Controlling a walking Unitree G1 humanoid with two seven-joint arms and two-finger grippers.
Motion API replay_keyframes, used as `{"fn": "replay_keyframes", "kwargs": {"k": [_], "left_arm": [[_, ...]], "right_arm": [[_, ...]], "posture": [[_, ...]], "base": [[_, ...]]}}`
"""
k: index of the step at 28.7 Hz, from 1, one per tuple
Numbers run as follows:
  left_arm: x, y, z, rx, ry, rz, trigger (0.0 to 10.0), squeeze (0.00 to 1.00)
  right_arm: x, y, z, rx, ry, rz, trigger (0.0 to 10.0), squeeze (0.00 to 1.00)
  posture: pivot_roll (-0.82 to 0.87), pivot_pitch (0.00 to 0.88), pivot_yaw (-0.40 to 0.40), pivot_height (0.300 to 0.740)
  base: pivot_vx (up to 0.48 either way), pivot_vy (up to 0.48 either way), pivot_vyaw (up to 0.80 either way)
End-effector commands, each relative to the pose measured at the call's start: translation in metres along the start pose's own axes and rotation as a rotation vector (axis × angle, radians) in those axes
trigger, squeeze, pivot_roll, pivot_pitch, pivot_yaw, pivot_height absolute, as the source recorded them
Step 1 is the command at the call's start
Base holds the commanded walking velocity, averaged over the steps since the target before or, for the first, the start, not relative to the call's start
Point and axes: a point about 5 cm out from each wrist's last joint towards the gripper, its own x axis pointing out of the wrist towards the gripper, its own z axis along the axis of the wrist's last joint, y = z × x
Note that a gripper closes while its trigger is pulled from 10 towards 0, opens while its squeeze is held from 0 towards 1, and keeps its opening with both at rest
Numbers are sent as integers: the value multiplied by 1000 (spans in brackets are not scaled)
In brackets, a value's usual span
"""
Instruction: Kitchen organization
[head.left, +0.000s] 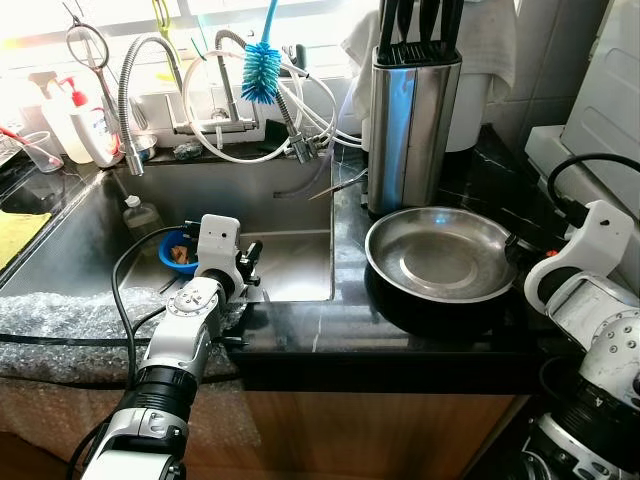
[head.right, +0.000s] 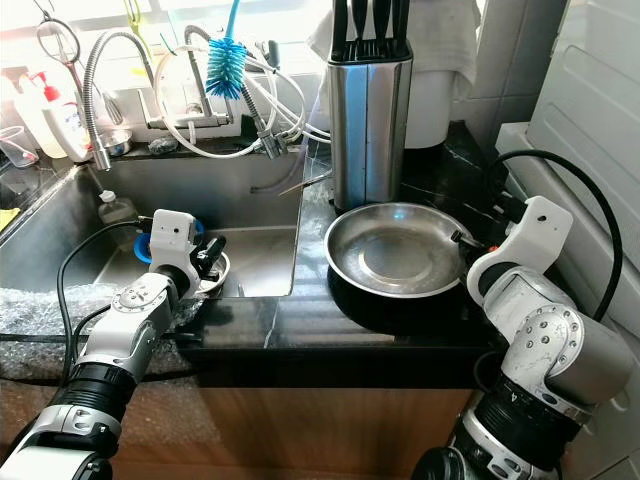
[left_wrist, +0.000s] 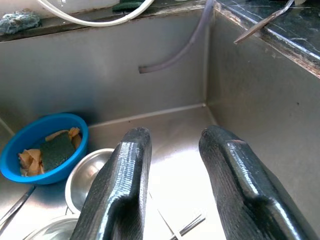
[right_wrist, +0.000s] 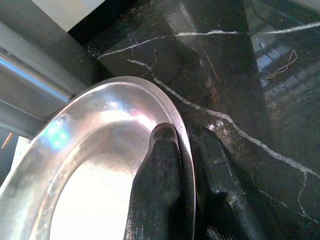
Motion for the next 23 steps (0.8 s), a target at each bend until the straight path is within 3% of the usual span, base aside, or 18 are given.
{"fn": "replay_keyframes", "kwargs": {"k": [1,3,7,13,23], "left_arm": [[-1,6,-1,13,19,23,10000,0],[-1,7,1,10,6,32,10000,0],[-1,17,19,-37,-110,100,10000,0],[-2,23,25,-34,-131,129,10000,0],[-2,26,35,-107,-195,155,10000,0]], "right_arm": [[-1,10,2,-3,-1,46,0,0],[-1,18,3,7,-32,97,0,0],[-4,38,10,42,-116,220,0,0],[-3,53,2,54,-83,287,0,0],[-9,81,6,103,-138,448,0,0]], "posture": [[-125,0,95,740],[-122,0,95,740],[-113,0,93,740],[-104,0,88,740],[-98,0,83,740]], "base": [[0,0,0],[0,0,0],[0,0,0],[0,0,0],[0,0,0]]}}
